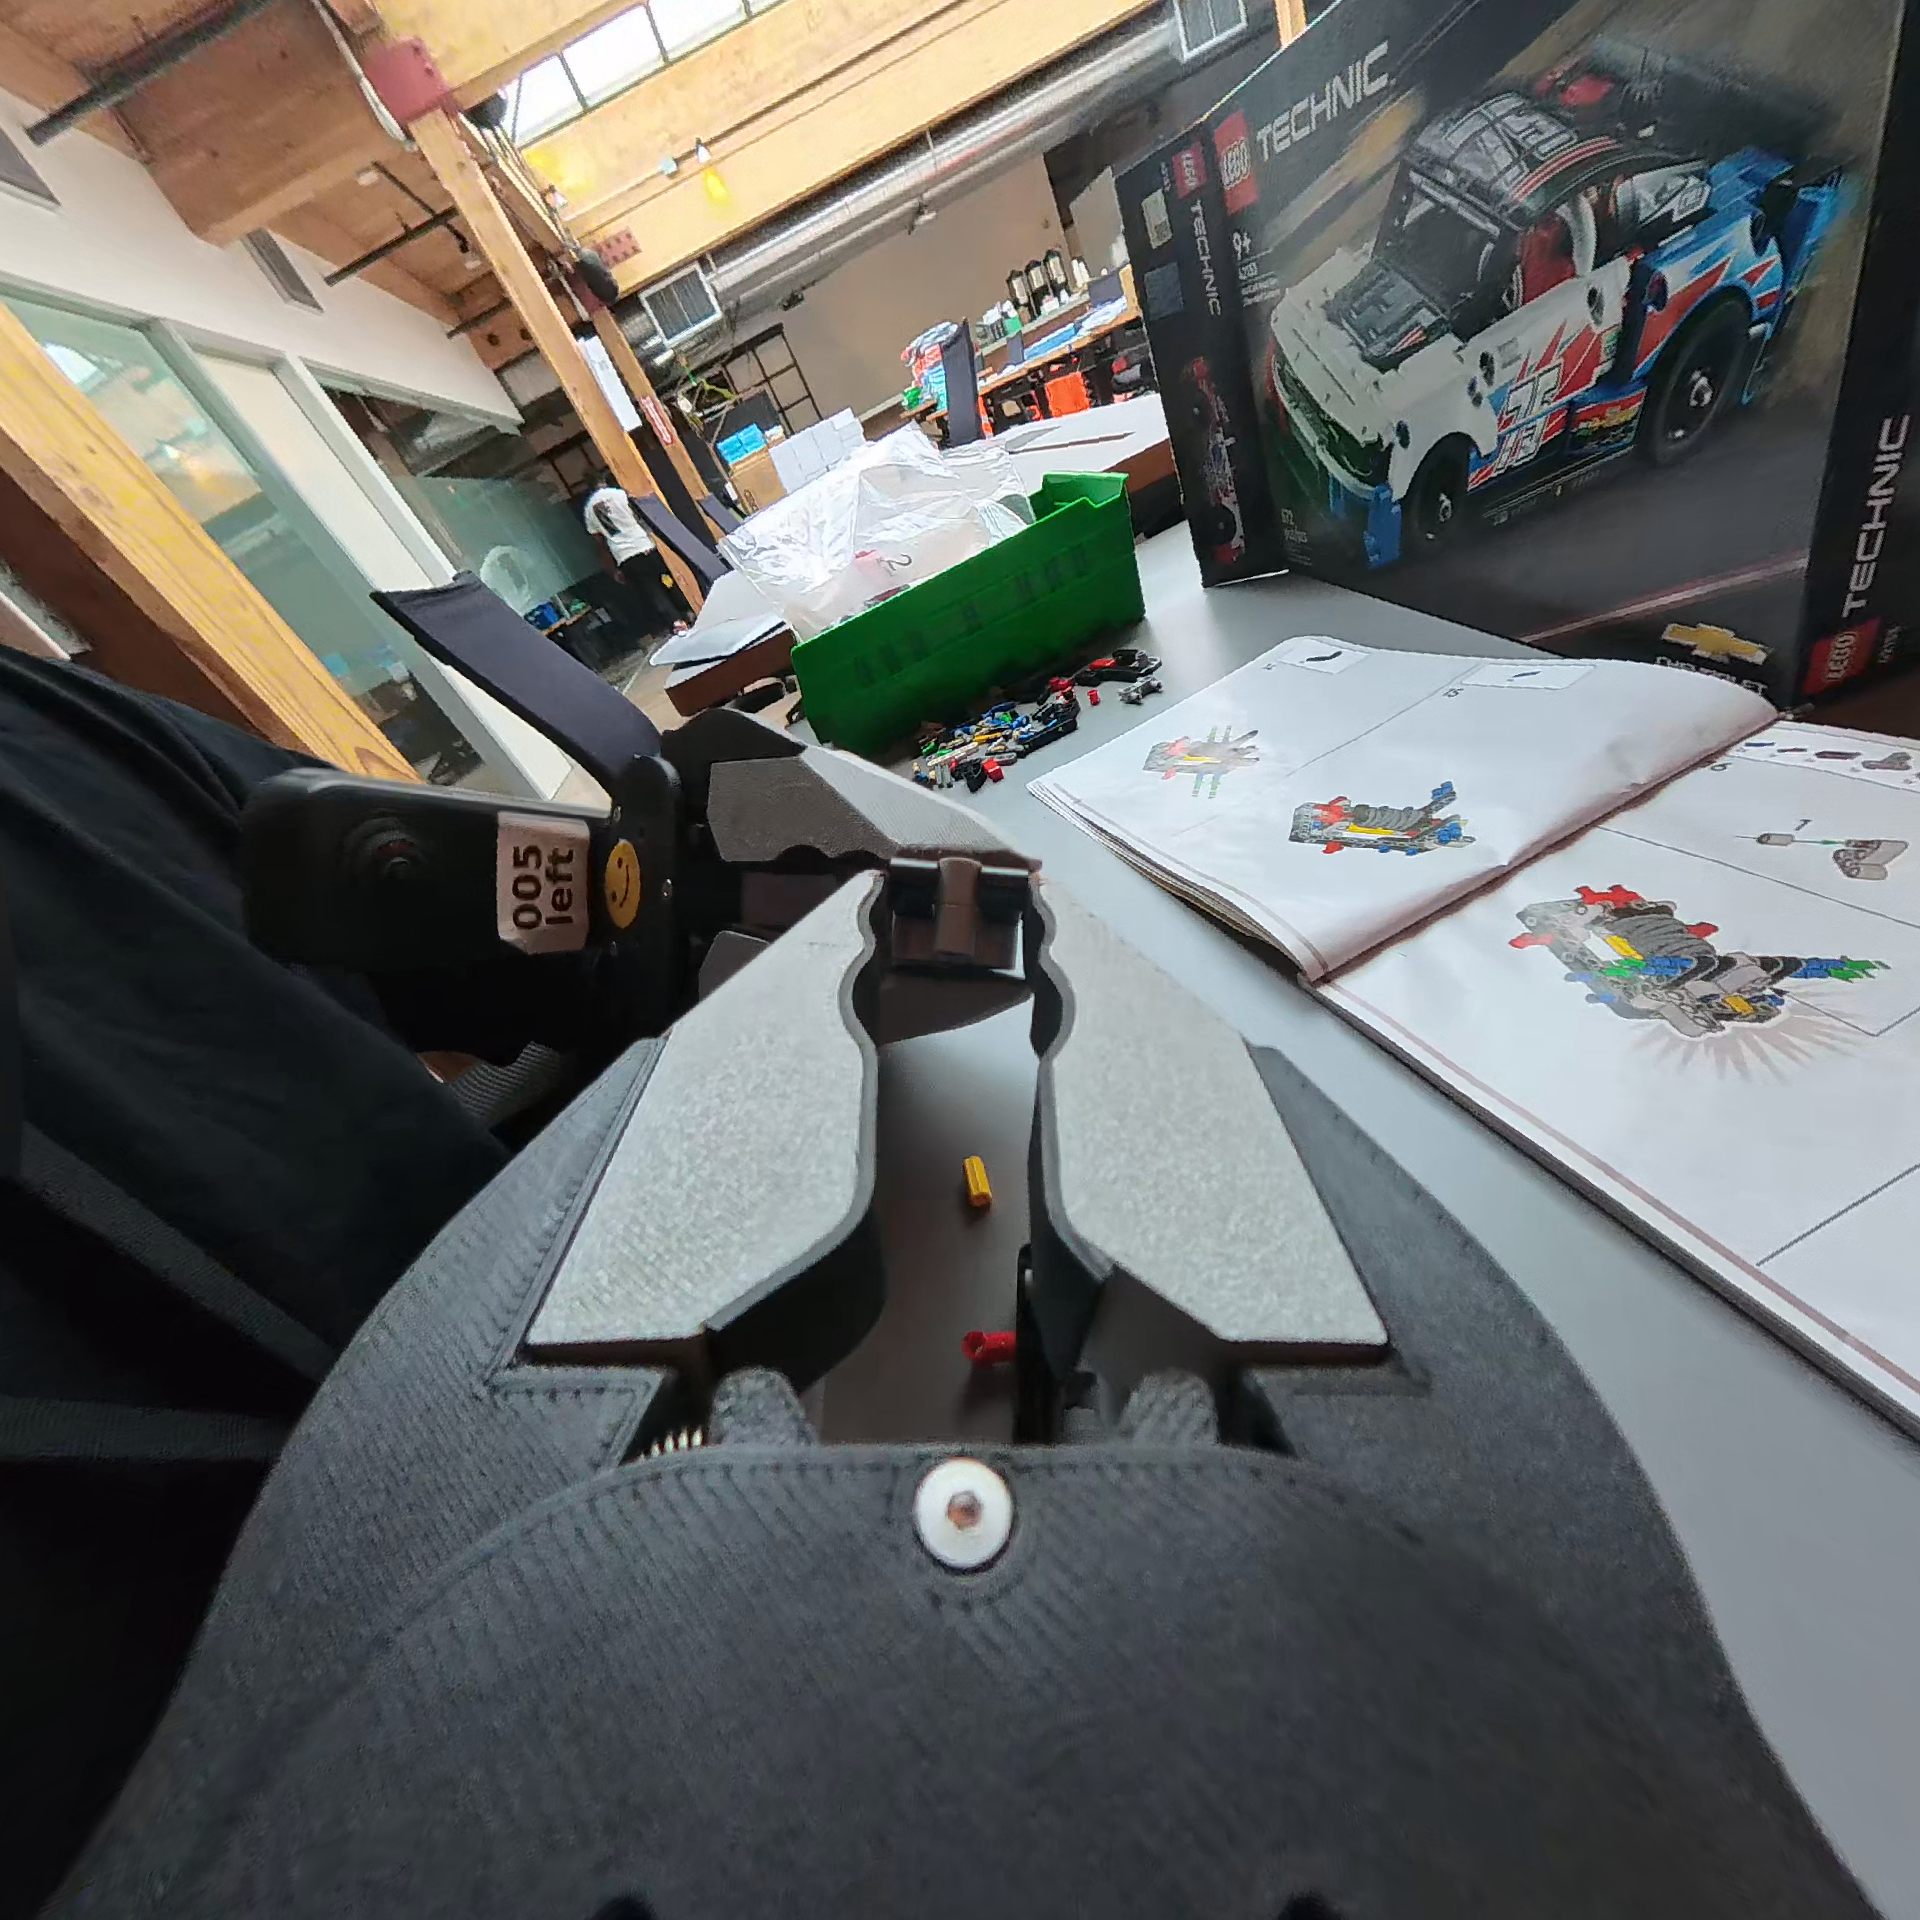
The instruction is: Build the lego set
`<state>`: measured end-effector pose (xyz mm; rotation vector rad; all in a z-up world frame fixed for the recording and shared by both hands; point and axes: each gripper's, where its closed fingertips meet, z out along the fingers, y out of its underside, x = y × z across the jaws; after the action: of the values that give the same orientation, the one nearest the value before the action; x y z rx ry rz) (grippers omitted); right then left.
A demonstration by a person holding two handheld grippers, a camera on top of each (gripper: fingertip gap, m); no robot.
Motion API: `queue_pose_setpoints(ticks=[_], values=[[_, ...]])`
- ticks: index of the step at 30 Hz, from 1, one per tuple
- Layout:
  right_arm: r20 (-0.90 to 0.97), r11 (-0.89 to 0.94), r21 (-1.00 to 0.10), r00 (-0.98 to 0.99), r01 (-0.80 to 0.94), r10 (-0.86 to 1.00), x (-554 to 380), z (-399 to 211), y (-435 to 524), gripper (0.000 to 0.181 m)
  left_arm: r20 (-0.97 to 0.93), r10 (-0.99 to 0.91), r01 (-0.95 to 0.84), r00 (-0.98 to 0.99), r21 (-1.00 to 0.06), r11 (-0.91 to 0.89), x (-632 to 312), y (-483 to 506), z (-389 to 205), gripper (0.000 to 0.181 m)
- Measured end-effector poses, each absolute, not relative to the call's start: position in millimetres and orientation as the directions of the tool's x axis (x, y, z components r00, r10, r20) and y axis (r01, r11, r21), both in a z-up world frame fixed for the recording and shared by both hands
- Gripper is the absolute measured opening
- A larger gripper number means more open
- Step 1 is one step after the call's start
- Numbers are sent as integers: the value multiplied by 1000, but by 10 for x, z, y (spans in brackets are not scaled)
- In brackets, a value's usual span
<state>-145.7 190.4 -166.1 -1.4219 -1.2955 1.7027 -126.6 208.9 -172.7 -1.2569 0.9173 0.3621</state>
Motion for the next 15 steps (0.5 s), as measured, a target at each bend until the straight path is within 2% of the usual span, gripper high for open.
queue_pose_setpoints(ticks=[3,6,10,15], values=[[-380,-340,-922,-271,186,884,-1402,-1716,1912,21,-686,-343,-628,642,-727,279,-1225,2080,-1797,19],[-310,-268,-944,-243,191,919,-1244,-1748,2012,21,-518,-529,-535,673,-834,136,-1187,2092,-1987,46],[-200,-148,-945,-159,291,967,-919,-1994,2213,21,-380,-688,-504,619,-864,24,-1227,2017,-2247,46],[-150,-82,-929,-165,361,975,-607,-2235,2222,21,-214,-801,-410,559,-911,-42,-1218,1898,-2284,43]])
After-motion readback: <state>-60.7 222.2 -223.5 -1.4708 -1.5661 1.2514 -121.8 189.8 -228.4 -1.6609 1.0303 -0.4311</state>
